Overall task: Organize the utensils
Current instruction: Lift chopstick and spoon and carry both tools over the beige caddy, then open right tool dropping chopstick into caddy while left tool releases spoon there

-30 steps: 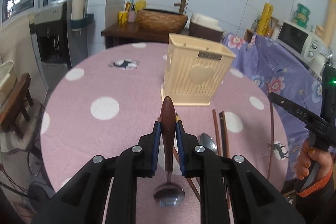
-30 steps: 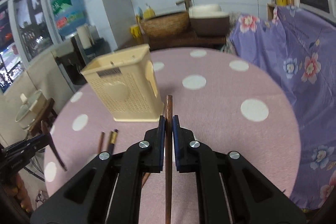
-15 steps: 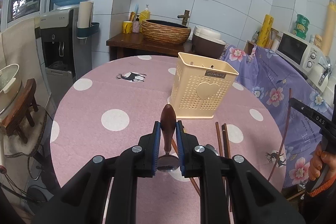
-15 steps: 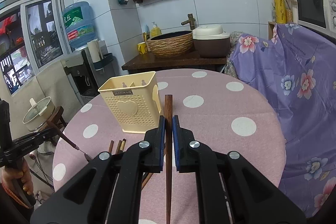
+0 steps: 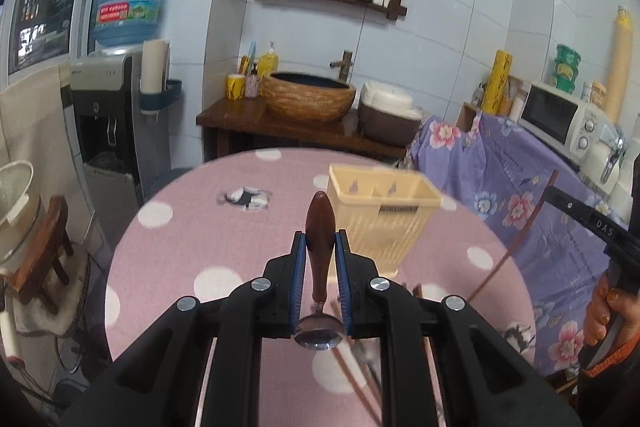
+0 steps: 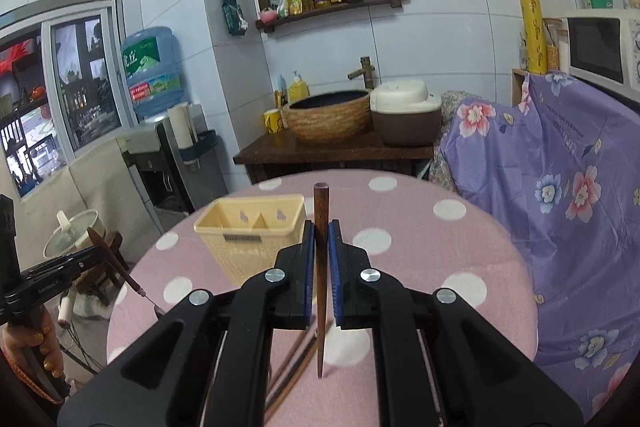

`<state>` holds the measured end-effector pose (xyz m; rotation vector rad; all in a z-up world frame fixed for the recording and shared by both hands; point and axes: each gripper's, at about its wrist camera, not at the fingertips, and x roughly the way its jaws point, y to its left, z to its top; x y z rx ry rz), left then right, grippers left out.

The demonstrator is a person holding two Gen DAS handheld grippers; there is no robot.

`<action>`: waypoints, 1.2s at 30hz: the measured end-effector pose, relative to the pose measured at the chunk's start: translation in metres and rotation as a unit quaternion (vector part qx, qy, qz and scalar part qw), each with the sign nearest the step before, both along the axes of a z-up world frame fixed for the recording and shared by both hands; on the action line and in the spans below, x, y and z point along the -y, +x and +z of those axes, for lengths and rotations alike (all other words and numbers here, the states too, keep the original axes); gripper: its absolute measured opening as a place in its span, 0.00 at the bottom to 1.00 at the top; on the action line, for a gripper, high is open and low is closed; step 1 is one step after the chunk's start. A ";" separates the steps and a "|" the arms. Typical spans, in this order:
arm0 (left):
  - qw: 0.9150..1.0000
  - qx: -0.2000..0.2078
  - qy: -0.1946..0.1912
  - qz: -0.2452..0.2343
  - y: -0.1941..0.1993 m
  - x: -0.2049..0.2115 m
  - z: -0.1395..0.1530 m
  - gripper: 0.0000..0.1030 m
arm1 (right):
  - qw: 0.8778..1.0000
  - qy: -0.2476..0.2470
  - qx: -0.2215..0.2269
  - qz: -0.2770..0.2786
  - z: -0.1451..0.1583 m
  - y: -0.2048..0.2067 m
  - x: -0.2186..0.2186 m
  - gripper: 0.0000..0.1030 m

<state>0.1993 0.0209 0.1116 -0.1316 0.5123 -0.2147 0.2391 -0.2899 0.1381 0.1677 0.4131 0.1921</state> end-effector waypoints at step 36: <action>0.998 -0.056 0.005 0.005 0.145 0.067 -0.032 0.15 | 1.000 0.001 -0.019 -0.023 0.006 0.126 -0.061 0.08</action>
